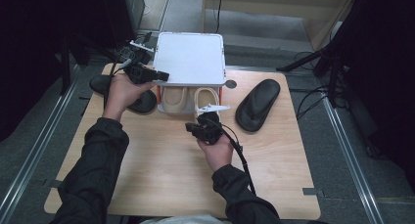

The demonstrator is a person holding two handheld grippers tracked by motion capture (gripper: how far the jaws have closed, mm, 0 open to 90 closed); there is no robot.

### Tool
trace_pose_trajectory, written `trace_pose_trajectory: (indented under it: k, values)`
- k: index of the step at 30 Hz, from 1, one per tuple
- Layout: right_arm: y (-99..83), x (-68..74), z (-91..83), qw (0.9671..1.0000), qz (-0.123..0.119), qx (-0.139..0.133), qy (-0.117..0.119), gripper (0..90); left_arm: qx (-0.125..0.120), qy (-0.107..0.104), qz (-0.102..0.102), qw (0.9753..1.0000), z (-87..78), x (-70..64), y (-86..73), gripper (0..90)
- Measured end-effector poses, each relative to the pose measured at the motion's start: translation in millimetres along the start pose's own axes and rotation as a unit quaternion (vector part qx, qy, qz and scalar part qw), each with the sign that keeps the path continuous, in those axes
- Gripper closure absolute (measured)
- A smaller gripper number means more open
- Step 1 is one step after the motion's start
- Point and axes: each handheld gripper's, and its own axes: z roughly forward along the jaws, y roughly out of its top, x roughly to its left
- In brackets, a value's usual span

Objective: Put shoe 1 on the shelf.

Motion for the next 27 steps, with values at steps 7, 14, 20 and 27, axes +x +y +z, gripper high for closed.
trace_pose_trajectory:
  k: [7, 14, 20, 27]
  values:
    - [-12.5, -15.4, -19.3, 0.9999, -0.003, 0.002, -0.015, 90.0, 0.000, 0.001, 0.000, 1.0000, 0.0, -0.2, 0.0, 88.9]
    - [-24.4, -31.2, -33.1, 0.9996, 0.001, 0.010, -0.025, 90.0, -0.001, 0.001, 0.000, 1.0000, 0.1, -0.5, -0.1, 89.0]
    - [-34.4, -39.2, -38.0, 0.9995, 0.002, 0.014, -0.029, 90.0, -0.002, 0.000, -0.002, 1.0000, 0.1, 0.0, -0.5, 89.0]
    - [-45.5, -56.9, -33.0, 0.9981, 0.016, 0.039, -0.046, 90.0, -0.002, 0.000, -0.001, 1.0000, 0.2, -0.4, -0.5, 89.0]
